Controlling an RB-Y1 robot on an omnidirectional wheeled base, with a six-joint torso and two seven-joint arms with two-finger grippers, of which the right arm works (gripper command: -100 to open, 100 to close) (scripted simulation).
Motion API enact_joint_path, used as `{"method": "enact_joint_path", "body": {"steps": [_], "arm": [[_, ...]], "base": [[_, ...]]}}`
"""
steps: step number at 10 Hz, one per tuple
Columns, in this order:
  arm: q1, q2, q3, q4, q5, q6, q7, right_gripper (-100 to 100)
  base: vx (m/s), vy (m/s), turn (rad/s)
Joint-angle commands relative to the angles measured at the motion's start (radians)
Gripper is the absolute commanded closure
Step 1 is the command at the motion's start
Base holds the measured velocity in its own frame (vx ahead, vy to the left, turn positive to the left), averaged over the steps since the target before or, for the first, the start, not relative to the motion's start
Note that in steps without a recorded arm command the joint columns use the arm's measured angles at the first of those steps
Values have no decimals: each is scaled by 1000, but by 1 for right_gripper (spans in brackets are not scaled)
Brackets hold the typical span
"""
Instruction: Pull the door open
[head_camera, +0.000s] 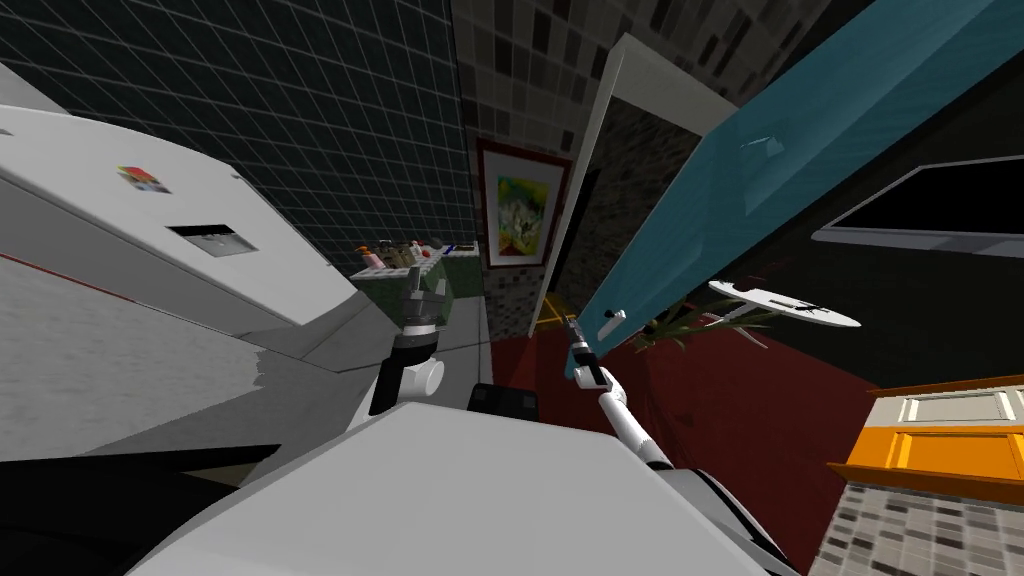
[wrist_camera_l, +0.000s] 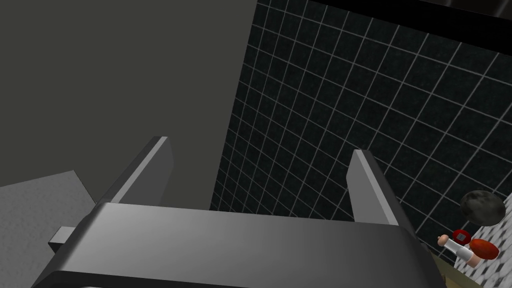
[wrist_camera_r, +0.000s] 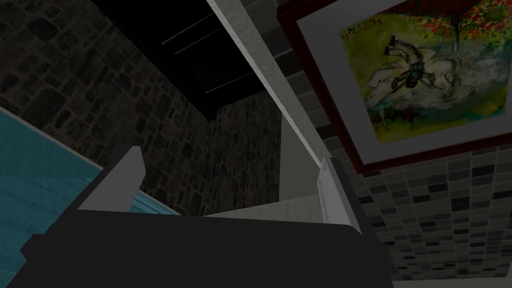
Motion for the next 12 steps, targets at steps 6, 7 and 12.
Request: {"method": "enact_joint_path", "body": {"steps": [6,7,12], "arm": [[-85,-60,29,191,-16,-31,99,-100],[-98,-69,33,219,-18,-35,114,-100],[-146,-104,50,326,-27,-50,171,-100]], "base": [[54,-73,165],[49,-77,165],[40,-67,118]]}}
